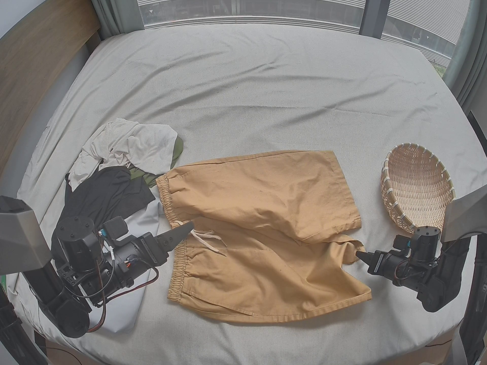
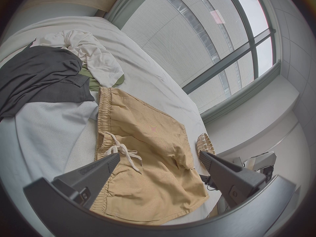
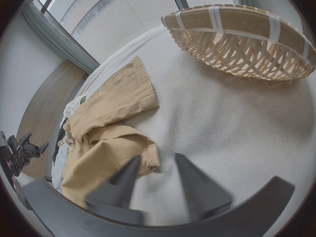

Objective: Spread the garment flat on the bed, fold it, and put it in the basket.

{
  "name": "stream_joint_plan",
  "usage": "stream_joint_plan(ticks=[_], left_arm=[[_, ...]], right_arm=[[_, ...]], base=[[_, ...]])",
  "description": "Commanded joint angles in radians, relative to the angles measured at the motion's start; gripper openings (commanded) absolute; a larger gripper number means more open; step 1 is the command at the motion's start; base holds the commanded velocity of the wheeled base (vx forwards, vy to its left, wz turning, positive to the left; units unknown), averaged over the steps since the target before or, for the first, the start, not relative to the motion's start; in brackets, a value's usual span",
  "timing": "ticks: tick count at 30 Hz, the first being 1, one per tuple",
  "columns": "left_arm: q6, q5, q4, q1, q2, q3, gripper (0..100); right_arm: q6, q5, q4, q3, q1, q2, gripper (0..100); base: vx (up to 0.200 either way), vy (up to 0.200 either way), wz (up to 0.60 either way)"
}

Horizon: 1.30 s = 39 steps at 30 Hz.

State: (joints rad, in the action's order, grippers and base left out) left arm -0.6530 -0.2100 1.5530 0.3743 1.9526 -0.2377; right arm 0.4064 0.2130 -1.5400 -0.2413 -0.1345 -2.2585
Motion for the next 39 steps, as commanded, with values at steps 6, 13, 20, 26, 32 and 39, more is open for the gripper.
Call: stream_joint_plan(ticks=[6, 13, 20, 26, 32, 39], left_arm=[[0.000, 0.000, 0.001, 0.000, 0.000, 0.001, 100], [0.000, 0.000, 0.001, 0.000, 0.000, 0.004, 100], [0.001, 0.001, -0.001, -0.003, 0.003, 0.011, 100], [0.004, 0.020, -0.001, -0.026, 0.014, 0.015, 100], [0.006, 0.020, -0.002, -0.029, 0.026, 0.046, 100], [0.006, 0.020, -0.001, -0.037, 0.085, 0.109, 100]], right_arm=[[-0.001, -0.004, -0.003, -0.018, 0.012, 0.034, 0], [-0.009, -0.006, 0.000, -0.013, 0.058, 0.174, 0], [-0.014, -0.006, 0.001, -0.066, 0.065, 0.178, 0], [-0.017, -0.006, 0.004, -0.130, 0.065, 0.172, 0], [-0.023, -0.007, 0.000, -0.184, 0.065, 0.091, 0], [-0.031, -0.006, -0.002, -0.171, 0.050, 0.106, 100]], base=[[0.000, 0.000, 0.00], [0.000, 0.000, 0.00], [0.000, 0.000, 0.00], [0.000, 0.000, 0.00], [0.000, 0.000, 0.00], [0.000, 0.000, 0.00]])
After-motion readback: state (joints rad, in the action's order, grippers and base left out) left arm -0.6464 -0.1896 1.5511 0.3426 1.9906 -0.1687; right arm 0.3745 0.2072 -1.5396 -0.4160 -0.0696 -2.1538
